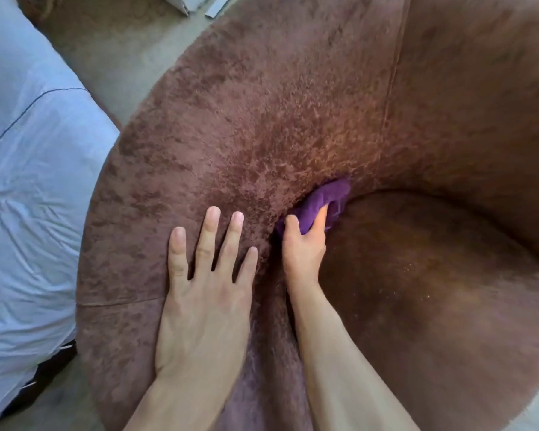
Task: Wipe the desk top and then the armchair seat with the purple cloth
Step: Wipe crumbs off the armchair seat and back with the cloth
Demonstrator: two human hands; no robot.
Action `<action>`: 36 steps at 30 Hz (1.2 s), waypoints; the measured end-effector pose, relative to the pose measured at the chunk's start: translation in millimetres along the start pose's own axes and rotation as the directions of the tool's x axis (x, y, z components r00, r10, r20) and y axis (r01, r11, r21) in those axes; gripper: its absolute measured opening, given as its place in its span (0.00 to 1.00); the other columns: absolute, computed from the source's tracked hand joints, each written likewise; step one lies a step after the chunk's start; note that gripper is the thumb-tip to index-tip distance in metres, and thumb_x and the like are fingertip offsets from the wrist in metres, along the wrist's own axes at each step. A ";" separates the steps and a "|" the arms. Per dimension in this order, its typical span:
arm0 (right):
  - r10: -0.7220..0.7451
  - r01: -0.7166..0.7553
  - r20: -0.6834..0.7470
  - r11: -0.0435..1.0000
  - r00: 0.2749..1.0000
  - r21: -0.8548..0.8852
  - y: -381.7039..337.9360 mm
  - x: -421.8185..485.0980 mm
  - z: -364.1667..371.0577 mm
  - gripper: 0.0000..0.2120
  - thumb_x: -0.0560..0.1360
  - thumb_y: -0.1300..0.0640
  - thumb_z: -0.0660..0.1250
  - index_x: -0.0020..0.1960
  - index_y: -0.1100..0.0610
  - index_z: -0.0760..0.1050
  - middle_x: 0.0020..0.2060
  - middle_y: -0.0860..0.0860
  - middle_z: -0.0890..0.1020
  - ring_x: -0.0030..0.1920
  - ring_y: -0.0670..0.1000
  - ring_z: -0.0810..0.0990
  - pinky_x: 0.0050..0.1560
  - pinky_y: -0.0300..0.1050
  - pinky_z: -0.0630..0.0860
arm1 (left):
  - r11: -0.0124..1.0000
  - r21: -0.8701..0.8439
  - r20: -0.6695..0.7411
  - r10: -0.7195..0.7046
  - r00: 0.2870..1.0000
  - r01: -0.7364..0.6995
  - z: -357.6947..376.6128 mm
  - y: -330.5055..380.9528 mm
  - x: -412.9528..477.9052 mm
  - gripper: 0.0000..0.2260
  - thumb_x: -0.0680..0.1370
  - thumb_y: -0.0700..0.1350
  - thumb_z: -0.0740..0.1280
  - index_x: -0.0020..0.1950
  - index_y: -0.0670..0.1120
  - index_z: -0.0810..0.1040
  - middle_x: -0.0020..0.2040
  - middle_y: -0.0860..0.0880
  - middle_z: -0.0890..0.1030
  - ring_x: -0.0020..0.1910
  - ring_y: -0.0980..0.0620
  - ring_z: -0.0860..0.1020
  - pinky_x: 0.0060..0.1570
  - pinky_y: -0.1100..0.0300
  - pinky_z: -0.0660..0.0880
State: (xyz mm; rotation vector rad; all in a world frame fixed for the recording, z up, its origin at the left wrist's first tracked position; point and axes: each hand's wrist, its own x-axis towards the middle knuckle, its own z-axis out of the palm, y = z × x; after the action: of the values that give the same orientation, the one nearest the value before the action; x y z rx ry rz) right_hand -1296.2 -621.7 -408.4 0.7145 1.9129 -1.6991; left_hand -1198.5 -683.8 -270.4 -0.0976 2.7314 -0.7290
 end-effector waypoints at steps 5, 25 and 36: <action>-0.121 0.130 0.064 0.977 0.991 -0.171 27.8 -25.0 -6.4 0.36 0.73 0.67 0.62 0.80 0.48 0.64 0.77 0.51 0.70 0.77 0.51 0.67 0.76 0.40 0.61 | 0.994 -0.111 -0.011 -0.007 1.000 0.005 -4.4 0.4 0.4 0.26 0.77 0.48 0.58 0.75 0.48 0.74 0.82 0.39 0.56 0.81 0.33 0.49 0.75 0.31 0.35; 0.187 -0.154 -0.031 0.882 0.982 0.446 26.4 -56.0 -75.2 0.29 0.63 0.66 0.56 0.56 0.49 0.83 0.45 0.56 0.87 0.38 0.58 0.85 0.33 0.44 0.77 | 0.994 -0.102 0.050 0.039 0.998 -0.034 -23.5 -5.4 -32.2 0.25 0.71 0.44 0.65 0.68 0.44 0.81 0.78 0.36 0.66 0.79 0.33 0.59 0.76 0.31 0.40; -0.100 0.110 0.138 0.992 0.985 -0.067 9.7 -35.9 -9.0 0.37 0.72 0.68 0.60 0.78 0.45 0.67 0.75 0.47 0.71 0.75 0.47 0.67 0.63 0.23 0.56 | 0.944 -0.324 -0.067 -0.088 0.994 0.062 -8.7 -5.8 -69.8 0.25 0.72 0.45 0.58 0.67 0.46 0.81 0.76 0.45 0.72 0.79 0.43 0.64 0.77 0.33 0.43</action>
State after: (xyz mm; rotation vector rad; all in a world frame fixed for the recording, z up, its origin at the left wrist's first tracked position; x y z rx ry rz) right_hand -1263.0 -614.3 -390.9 0.4667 1.9379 -1.6836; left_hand -1135.0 -674.7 -240.8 -0.2512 2.9145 -0.3042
